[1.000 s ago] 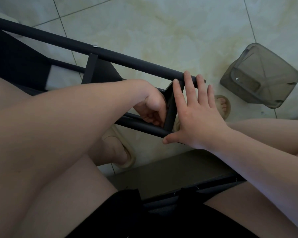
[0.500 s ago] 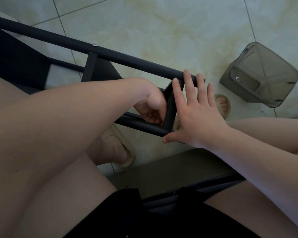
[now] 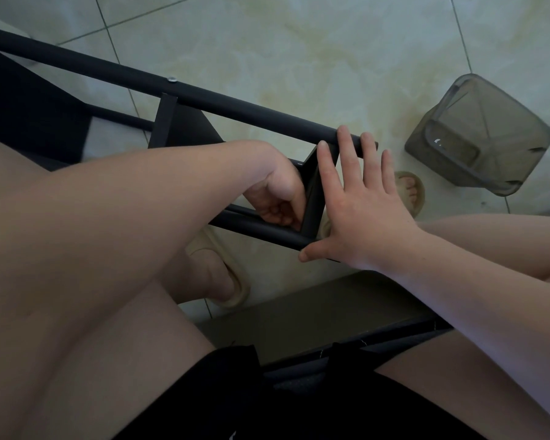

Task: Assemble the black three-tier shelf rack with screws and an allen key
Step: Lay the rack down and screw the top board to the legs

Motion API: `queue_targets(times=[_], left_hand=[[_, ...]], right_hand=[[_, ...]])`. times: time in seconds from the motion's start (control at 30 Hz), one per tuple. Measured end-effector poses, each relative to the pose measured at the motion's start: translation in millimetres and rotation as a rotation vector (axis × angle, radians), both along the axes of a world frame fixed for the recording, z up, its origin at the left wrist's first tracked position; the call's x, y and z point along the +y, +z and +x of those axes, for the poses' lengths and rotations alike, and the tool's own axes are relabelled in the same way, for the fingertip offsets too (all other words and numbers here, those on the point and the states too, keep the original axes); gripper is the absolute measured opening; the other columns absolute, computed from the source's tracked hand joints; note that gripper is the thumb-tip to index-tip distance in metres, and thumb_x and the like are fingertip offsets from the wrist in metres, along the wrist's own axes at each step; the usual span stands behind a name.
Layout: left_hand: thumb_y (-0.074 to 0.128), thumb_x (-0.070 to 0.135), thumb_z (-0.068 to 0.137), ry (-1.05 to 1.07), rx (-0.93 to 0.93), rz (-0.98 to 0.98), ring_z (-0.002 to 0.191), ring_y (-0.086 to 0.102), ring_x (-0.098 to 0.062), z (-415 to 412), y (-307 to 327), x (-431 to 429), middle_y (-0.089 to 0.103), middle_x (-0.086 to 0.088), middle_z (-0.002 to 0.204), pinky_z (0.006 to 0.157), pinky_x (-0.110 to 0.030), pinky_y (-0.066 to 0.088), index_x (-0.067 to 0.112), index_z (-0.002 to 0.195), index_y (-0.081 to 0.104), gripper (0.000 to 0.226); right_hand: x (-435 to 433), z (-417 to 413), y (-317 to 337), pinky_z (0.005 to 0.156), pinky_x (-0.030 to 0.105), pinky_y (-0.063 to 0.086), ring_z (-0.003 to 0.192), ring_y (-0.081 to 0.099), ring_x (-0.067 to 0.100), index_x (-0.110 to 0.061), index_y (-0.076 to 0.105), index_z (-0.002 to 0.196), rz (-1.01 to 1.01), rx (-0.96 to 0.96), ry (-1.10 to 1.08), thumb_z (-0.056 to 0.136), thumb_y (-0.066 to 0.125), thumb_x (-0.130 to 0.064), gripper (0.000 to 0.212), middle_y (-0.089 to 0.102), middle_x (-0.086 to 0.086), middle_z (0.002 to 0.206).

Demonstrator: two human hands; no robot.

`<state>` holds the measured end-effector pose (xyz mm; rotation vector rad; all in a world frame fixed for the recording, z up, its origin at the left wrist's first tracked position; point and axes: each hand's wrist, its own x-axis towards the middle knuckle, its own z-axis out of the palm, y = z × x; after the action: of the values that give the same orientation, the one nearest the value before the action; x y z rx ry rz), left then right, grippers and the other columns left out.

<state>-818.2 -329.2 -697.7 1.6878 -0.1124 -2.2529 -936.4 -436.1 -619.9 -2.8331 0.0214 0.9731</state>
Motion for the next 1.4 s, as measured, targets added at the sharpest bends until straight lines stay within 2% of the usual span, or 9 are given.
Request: queue_targets(times=[0.23, 0.43, 0.6, 0.73, 0.87, 0.97, 1.13, 1.3, 1.4], left_hand=[[0.053, -0.005, 0.094, 0.048, 0.007, -0.026, 0.073, 0.057, -0.013, -1.0, 0.5, -0.6, 0.060, -0.007, 0.084, 0.068, -0.021, 0.049, 0.004, 0.106, 0.062, 0.017], [0.055, -0.005, 0.092, 0.070, 0.032, -0.043, 0.083, 0.059, -0.015, 0.9, -1.5, 2.4, 0.061, -0.010, 0.102, 0.075, -0.025, 0.047, 0.004, 0.125, 0.060, 0.034], [0.060, 0.006, 0.094, 0.001, 0.015, -0.002, 0.071, 0.058, -0.010, 2.5, 0.3, 0.8, 0.065, -0.001, 0.079, 0.068, -0.021, 0.045, 0.009, 0.105, 0.065, 0.013], [0.059, 0.001, 0.093, 0.018, -0.016, -0.010, 0.068, 0.058, -0.011, -0.5, -1.2, -0.6, 0.062, -0.004, 0.078, 0.064, -0.019, 0.049, 0.006, 0.103, 0.065, 0.013], [0.055, -0.005, 0.093, 0.071, -0.015, -0.024, 0.071, 0.060, -0.013, -1.1, -0.8, -0.2, 0.063, -0.008, 0.082, 0.068, -0.022, 0.052, 0.005, 0.095, 0.065, 0.014], [0.054, -0.007, 0.092, 0.084, 0.005, -0.054, 0.077, 0.062, -0.015, -1.9, 1.1, 0.5, 0.064, -0.010, 0.089, 0.072, -0.024, 0.053, 0.003, 0.100, 0.065, 0.017], [0.053, -0.009, 0.093, 0.123, 0.038, -0.073, 0.087, 0.065, -0.018, -1.0, -0.5, 4.6, 0.065, -0.013, 0.104, 0.078, -0.026, 0.055, 0.000, 0.120, 0.062, 0.030], [0.061, 0.005, 0.093, 0.040, 0.003, -0.045, 0.077, 0.062, -0.013, 1.6, 0.0, 3.2, 0.066, -0.005, 0.087, 0.073, -0.023, 0.050, 0.007, 0.103, 0.067, 0.012], [0.060, 0.003, 0.093, 0.037, -0.037, -0.028, 0.074, 0.060, -0.014, 0.2, -2.0, 1.7, 0.065, -0.006, 0.083, 0.072, -0.024, 0.051, 0.004, 0.103, 0.066, 0.012]], right_hand=[[0.1, 0.1, -1.9, 0.122, 0.059, -0.012, 0.147, -0.031, 0.045, -0.014, -0.028, 0.155, 0.003, 0.002, -0.003, 0.061, 0.070, -0.086, 0.154, -0.039, 0.016, 0.159], [-0.7, 0.1, -1.5, 0.122, 0.059, -0.012, 0.148, -0.030, 0.046, -0.013, -0.027, 0.156, 0.005, -0.006, -0.003, 0.061, 0.070, -0.085, 0.154, -0.038, 0.017, 0.159], [-0.7, -0.1, -1.8, 0.122, 0.059, -0.011, 0.147, -0.030, 0.046, -0.012, -0.027, 0.156, 0.000, -0.004, 0.005, 0.061, 0.070, -0.086, 0.154, -0.038, 0.017, 0.159], [-0.3, -0.5, -2.3, 0.123, 0.059, -0.011, 0.148, -0.030, 0.046, -0.013, -0.027, 0.156, 0.001, -0.006, 0.000, 0.060, 0.070, -0.086, 0.154, -0.038, 0.017, 0.159], [-0.9, -0.2, -2.9, 0.123, 0.059, -0.010, 0.147, -0.031, 0.046, -0.013, -0.027, 0.155, 0.003, -0.005, 0.003, 0.061, 0.070, -0.086, 0.154, -0.039, 0.016, 0.159], [-0.9, -0.3, -2.9, 0.123, 0.060, -0.010, 0.147, -0.031, 0.045, -0.013, -0.027, 0.156, 0.005, -0.004, -0.001, 0.061, 0.070, -0.086, 0.154, -0.038, 0.016, 0.159], [-0.8, 0.2, -2.5, 0.122, 0.060, -0.010, 0.147, -0.032, 0.046, -0.013, -0.029, 0.155, 0.006, 0.004, 0.001, 0.062, 0.069, -0.086, 0.153, -0.039, 0.017, 0.158], [-1.0, 1.3, -1.8, 0.123, 0.060, -0.010, 0.147, -0.032, 0.046, -0.013, -0.029, 0.155, 0.006, 0.015, 0.003, 0.062, 0.069, -0.086, 0.153, -0.039, 0.017, 0.158], [-0.7, 1.0, -1.4, 0.123, 0.060, -0.010, 0.147, -0.032, 0.046, -0.012, -0.029, 0.155, 0.008, 0.018, 0.003, 0.062, 0.070, -0.085, 0.153, -0.039, 0.017, 0.158]])
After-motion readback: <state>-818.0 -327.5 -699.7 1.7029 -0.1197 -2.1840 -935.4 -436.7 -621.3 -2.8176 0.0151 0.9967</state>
